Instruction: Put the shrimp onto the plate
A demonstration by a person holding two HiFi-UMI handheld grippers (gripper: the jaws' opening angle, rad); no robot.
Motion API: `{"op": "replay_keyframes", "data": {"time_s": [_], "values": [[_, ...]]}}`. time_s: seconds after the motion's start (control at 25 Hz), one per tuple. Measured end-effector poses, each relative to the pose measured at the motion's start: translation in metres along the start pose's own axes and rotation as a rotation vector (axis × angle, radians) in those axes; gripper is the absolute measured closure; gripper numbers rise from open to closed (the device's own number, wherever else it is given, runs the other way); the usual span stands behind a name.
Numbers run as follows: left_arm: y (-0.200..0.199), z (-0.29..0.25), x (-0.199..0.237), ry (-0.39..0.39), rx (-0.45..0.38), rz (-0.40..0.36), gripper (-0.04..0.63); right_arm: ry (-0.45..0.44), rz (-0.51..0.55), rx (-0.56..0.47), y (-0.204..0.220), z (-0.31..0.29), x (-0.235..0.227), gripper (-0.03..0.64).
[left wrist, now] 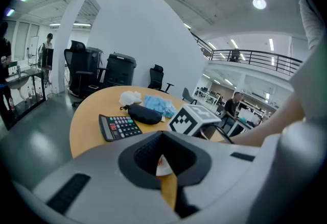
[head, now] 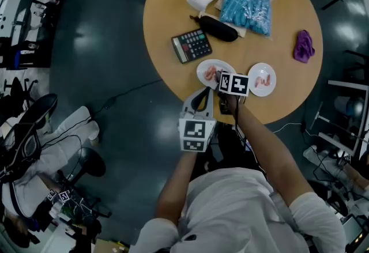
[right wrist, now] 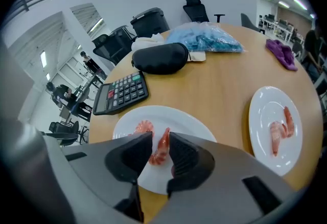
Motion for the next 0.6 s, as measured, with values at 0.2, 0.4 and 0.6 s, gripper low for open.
{"op": "replay_keyframes", "data": {"time_s": [0.2, 0.4, 0.6], "values": [[0.0003, -0.0030, 0.0003, 0.008, 0.006, 0.013, 0.588, 0.047, 0.030, 0.029, -0.0038, -0.0036, -0.0004, 0.518], [0.0001, -0.0045, 0.0002, 0.012, 0.003, 0.026, 0.588, 0.084, 0.065, 0.040, -0.0027, -0.0038, -0.0032, 0.551], [-0.0010, -0.0037, 0.0023, 0.010, 0.004, 0.029, 0.588, 0.078, 0.081, 0.029, -0.0043, -0.0016, -0.0025, 0.557]]}}
Point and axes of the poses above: the fingertips, and each gripper's own axes: z backward along the fingers, x to its left, y out of its underside, the point moved 2 cm from there along z, backward along the fingers, and after that the axes turned 4 degrees about z, right-handed, at the moved point
